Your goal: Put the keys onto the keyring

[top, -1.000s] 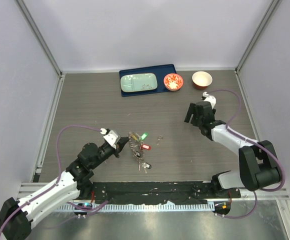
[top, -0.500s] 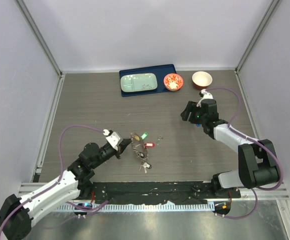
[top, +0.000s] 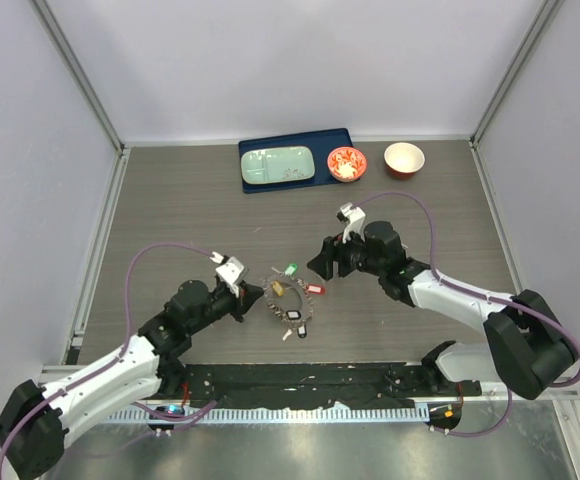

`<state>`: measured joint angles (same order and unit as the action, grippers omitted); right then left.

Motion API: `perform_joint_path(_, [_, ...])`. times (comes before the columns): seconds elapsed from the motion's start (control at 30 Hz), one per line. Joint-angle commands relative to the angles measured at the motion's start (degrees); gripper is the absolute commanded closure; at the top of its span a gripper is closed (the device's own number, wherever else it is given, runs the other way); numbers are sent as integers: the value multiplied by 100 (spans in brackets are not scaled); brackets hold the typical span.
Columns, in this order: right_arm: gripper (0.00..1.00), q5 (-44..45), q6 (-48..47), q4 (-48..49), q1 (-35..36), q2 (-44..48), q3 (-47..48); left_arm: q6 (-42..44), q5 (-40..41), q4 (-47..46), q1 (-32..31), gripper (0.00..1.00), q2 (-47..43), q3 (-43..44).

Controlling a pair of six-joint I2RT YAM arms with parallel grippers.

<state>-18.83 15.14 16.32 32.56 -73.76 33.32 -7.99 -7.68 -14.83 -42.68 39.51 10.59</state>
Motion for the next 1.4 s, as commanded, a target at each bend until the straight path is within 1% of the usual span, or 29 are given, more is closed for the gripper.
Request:
perform_joint_path(0.0, [32, -77, -72, 416, 163, 46, -186, -1054, 346, 603, -22, 100, -285, 145])
perform_joint_path(0.1, [32, -7, -46, 364, 216, 19, -203, -1249, 522, 1008, -39, 100, -286, 189])
perform_joint_path(0.2, [33, 133, -20, 337, 234, 46, -230, -1083, 575, 930, -39, 100, 82, 259])
perform_joint_path(0.3, [33, 99, 7, 354, 242, 72, -247, -820, 321, 526, -30, 100, 969, 540])
perform_joint_path(0.33, [33, 90, 7, 381, 242, 81, -265, -749, 198, 438, -30, 100, 1528, 636])
perform_joint_path(0.37, [33, 73, 7, 416, 260, 81, -282, -678, 153, 359, -30, 100, 1795, 872])
perform_joint_path(0.47, [33, 20, -28, 390, 286, 81, -291, -379, -5, 445, -30, 99, 2690, 1382])
perform_joint_path(0.5, [33, 20, -63, 355, 304, 72, -274, -327, -23, 515, -39, 98, 2859, 1497])
perform_joint_path(0.57, [33, 55, -125, 241, 330, 55, -221, -326, -84, 735, -48, 92, 3027, 1709])
perform_joint_path(0.6, [33, 64, -168, 206, 348, 37, -203, -352, -84, 797, -48, 83, 3002, 1736])
perform_joint_path(0.67, [33, 73, -213, 127, 409, -7, -142, -388, -15, 1034, -48, 72, 2731, 1754])
perform_joint_path(0.7, [33, 72, -256, 100, 427, -33, -116, -405, 47, 1122, -48, 59, 2607, 1727])
perform_joint_path(0.73, [33, 81, -283, 65, 471, -60, -63, -414, 126, 1305, -48, 53, 2441, 1684])
perform_joint_path(0.8, [34, 90, -344, 3, 515, -165, -1, -537, 451, 1377, -48, 44, 1957, 1596])
perform_joint_path(0.87, [35, 107, -415, -154, 620, -227, 130, -642, 635, 1395, -48, 43, 1667, 1446])
perform_joint_path(0.9, [35, 125, -450, -225, 681, -279, 174, -695, 950, 1404, -48, 42, 1387, 1411])
perform_joint_path(0.97, [35, 274, -555, -453, 848, -288, 332, -949, 1312, 1413, -48, 40, 1131, 1314])
perform_joint_path(1.0, [35, 344, -582, -523, 901, -306, 385, -1046, 1635, 1421, -39, 36, 929, 1288])
perform_joint_path(1.07, [36, 546, -573, -726, 1041, -376, 526, -1396, 1962, 1465, -39, 30, 726, 1270])
perform_joint_path(1.1, [36, 634, -547, -779, 1094, -402, 579, -1494, 2146, 1465, -48, 26, 647, 1270])
perform_joint_path(1.13, [36, 696, -521, -831, 1165, -464, 657, -1547, 2340, 1465, -39, 24, 481, 1261])
perform_joint_path(1.2, [36, 714, -529, -823, 1349, -534, 719, -1609, 2473, 1422, -48, 20, 339, 1104])
perform_joint_path(1.27, [36, 635, -547, -823, 1455, -727, 842, -1636, 2544, 1282, -48, 20, 207, 955])
perform_joint_path(1.37, [39, 380, -722, -770, 1587, -1008, 1001, -1758, 2587, 1018, -39, 20, 137, 647])
